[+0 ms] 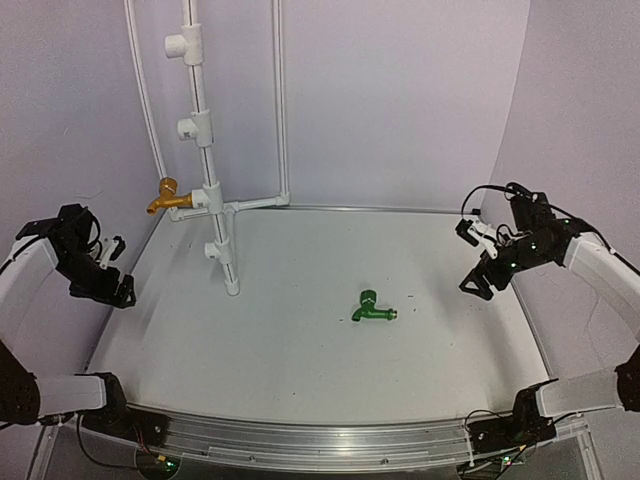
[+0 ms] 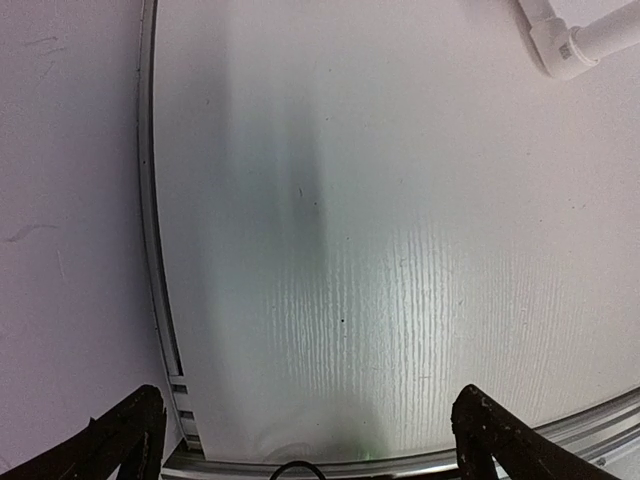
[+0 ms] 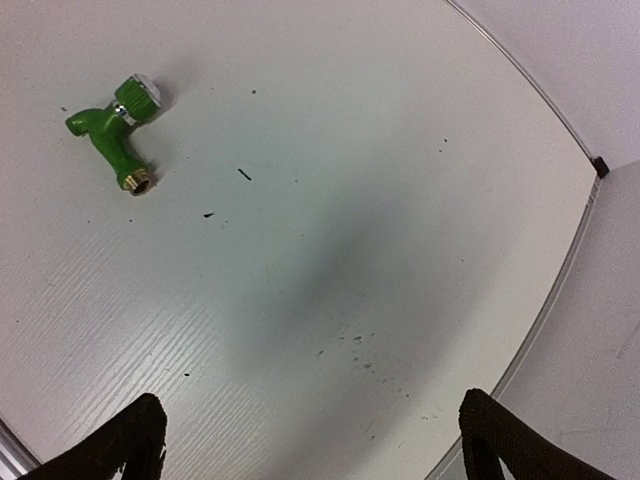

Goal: Install the water faucets

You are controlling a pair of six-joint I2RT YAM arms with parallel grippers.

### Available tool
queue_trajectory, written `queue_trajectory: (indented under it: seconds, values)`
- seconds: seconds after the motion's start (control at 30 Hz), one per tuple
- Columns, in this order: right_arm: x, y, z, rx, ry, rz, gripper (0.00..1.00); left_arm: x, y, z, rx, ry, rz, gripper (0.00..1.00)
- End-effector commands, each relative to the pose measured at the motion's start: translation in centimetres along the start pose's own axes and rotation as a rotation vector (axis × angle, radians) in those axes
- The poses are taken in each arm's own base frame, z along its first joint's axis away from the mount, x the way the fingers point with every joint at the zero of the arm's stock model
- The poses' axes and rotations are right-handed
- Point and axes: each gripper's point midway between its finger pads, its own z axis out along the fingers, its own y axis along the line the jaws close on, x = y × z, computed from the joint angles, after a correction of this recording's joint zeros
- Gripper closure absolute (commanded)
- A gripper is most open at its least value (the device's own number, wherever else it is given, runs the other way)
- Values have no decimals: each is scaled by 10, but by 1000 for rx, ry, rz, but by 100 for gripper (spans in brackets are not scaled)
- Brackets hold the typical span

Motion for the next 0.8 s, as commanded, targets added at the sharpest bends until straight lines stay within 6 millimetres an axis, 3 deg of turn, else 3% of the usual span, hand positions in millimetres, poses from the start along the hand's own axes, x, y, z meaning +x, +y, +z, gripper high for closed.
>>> queue_trajectory:
  seconds: [0.0, 0.13, 0.27, 0.53, 0.77]
  values:
    - [-29, 45, 23, -126, -49, -129, 2, -36, -14, -29, 94, -120, 6, 0]
    - [-47, 73, 52, -180, -37, -281, 2, -52, -33, -47, 222, -148, 2, 0]
    - [-60, 93, 84, -267, -23, -377, 7, -64, -38, -66, 254, -202, -26, 0]
    - [-61, 100, 142, -339, 55, -491, 24, -69, -50, -81, 335, -222, -73, 0]
    - [-52, 116, 174, -394, 98, -580, 33, -75, -47, -87, 359, -249, -117, 0]
